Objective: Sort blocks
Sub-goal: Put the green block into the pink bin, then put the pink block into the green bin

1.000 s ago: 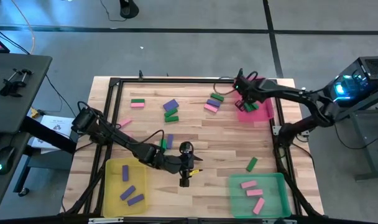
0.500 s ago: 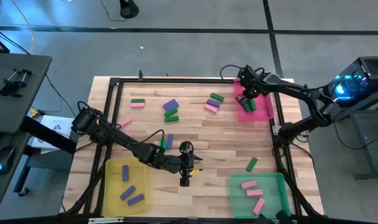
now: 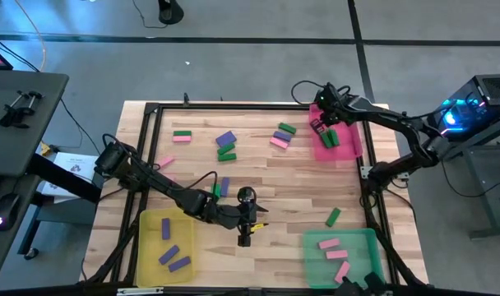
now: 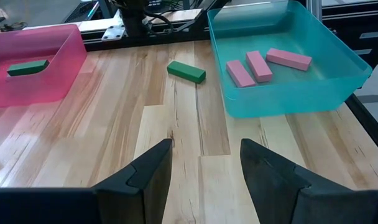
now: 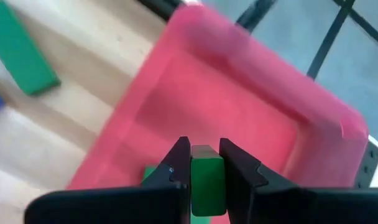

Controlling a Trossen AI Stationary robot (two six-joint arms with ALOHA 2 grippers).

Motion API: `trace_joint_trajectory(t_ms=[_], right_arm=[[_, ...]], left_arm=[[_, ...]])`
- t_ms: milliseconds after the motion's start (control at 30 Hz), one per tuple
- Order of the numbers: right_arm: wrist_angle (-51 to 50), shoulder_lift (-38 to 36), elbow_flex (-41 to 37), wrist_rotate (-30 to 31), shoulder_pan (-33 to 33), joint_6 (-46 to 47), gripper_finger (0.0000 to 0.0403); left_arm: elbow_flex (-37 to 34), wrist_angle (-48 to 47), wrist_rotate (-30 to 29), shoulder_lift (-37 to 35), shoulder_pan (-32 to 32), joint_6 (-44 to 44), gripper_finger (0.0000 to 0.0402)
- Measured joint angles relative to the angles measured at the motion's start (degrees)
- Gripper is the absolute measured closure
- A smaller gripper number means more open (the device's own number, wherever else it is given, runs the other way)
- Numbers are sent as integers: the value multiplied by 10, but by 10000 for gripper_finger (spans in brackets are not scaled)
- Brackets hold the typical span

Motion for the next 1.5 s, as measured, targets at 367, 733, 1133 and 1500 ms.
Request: trace_joint_trajectory(t_ms=[367,733,1133,1500], right_arm=[[61,45,0,-6,-28,24,367],[25,95,0,101,-34,50,345],[11,94,0,64,-28,30,239],[11,5,2,75,22,11,231]], left_arm=[[0,0,0,0,0,0,225],[0,0,0,0,0,0,225],[0,0,0,0,0,-1,225],[0,0,0,0,0,-5,225]])
